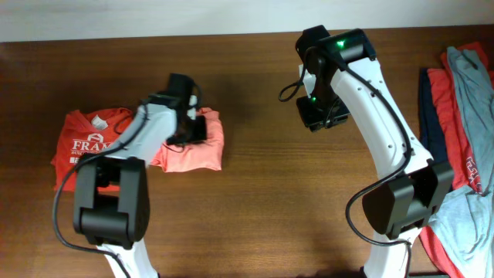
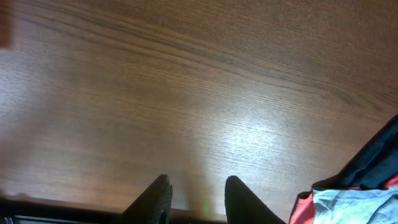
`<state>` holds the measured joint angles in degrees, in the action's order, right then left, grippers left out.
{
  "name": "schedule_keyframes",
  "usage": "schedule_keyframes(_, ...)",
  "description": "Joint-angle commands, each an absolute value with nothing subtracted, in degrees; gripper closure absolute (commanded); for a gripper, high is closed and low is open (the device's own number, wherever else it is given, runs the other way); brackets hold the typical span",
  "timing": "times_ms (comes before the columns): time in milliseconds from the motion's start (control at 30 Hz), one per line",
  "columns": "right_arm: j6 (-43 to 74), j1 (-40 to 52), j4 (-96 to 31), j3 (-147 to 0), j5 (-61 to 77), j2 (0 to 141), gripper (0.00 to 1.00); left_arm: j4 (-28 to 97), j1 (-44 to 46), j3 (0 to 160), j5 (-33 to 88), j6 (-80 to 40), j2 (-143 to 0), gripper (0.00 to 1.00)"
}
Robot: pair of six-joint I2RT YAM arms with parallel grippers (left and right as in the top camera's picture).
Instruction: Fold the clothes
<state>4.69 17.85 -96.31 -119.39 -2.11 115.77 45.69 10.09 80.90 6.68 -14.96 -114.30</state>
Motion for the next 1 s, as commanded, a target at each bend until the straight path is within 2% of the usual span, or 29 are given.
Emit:
schedule_keyframes(0, 4.73, 17.61, -96.68, -119.24, -2.13, 115.90, 0.66, 47.79, 8.54, 85.56, 9.23, -11.35, -112.90, 0.69)
schedule_keyframes(133, 4.73, 17.61, -96.62, -119.24, -2.13, 115.90, 0.67, 49.15, 8.47, 89.49, 9.19, -5.52, -110.83, 0.69)
schedule_keyframes(300, 4.73, 17.61, -96.57, -119.24, -2.13, 115.90, 0.66, 48.86, 8.45, 92.33, 4.75, -4.62, -107.44, 0.68)
schedule_keyframes(400, 4.73, 17.61, -96.57, -119.24, -2.11, 115.90, 0.67, 46.57, 8.45, 92.49, -0.73, -2.96, -106.78, 0.54)
schedule_keyframes(467, 4.73, 17.61, -96.60, -119.24, -1.85, 115.90, 0.66, 44.95, 8.45, 92.49, -1.13, 2.48, -107.18, 0.52)
schedule_keyframes(600, 4.32, 17.78, -96.68, -119.24, 4.64, 115.90, 0.66, 42.13, 8.38, 92.49, -1.15, 11.75, -109.08, 0.36)
schedule_keyframes(767, 1.91, 21.12, -95.79, -119.11, 12.69, 115.90, 0.66, 39.16, 7.31, 92.49, -1.10, 14.66, -113.01, 0.34)
schedule_keyframes(967, 3.27, 27.11, -88.29, -117.16, 19.81, 115.92, 0.67, 37.52, 4.62, 92.49, -0.82, 14.63, -117.89, 0.34)
